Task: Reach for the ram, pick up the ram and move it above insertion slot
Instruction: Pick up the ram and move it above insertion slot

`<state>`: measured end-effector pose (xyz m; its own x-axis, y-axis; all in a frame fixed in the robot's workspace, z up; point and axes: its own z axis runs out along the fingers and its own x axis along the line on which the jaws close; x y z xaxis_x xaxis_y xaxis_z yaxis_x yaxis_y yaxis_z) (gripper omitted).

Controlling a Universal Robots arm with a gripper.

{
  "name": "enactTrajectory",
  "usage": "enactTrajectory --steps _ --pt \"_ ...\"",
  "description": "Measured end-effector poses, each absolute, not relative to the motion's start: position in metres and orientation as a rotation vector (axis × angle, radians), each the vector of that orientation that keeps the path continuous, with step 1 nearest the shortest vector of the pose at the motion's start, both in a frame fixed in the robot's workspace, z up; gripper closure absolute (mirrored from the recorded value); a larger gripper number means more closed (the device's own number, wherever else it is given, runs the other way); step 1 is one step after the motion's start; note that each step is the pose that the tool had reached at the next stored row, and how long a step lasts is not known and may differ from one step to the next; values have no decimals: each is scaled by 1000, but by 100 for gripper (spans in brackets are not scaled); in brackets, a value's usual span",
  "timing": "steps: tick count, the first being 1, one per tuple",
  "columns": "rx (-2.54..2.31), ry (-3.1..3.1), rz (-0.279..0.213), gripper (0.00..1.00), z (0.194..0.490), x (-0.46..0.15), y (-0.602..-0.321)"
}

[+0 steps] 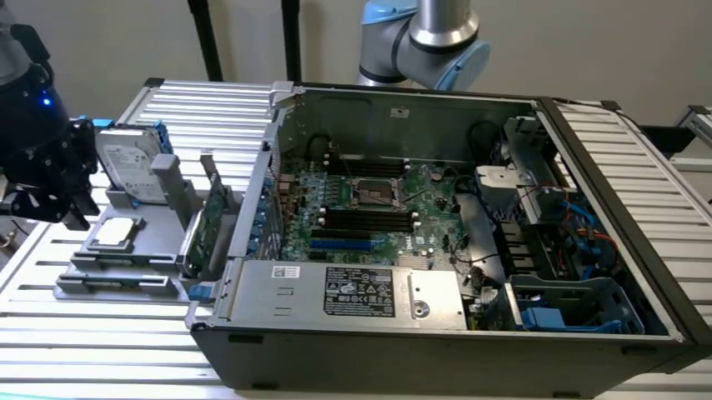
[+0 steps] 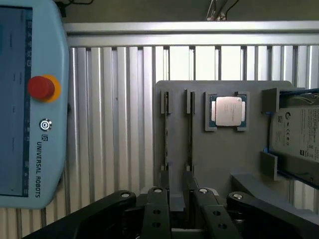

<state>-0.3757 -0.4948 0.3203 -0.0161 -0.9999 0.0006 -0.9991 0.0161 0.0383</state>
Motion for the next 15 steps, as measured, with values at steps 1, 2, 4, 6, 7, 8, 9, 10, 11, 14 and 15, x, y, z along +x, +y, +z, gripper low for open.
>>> enactTrajectory --steps 1,2,4,6,7,8,9,10,11,14,15 --pt "2185 -2218 -42 70 320 -376 -495" --pt "2186 -2218 -42 70 319 -376 -495" --pt "2188 -2216 -42 64 317 -376 -495" --pt "2190 -2214 -42 64 314 -376 -495" --pt "2190 -2214 -42 64 312 -376 -495" --pt "2191 -2213 -42 64 311 -377 -495" --pt "2191 -2213 -42 64 309 -377 -495" --pt "2192 -2213 -42 64 307 -377 -495" --pt "2192 -2212 -42 64 305 -377 -496" --pt "2193 -2211 -42 64 300 -377 -496" --pt "2194 -2211 -42 64 298 -377 -497"
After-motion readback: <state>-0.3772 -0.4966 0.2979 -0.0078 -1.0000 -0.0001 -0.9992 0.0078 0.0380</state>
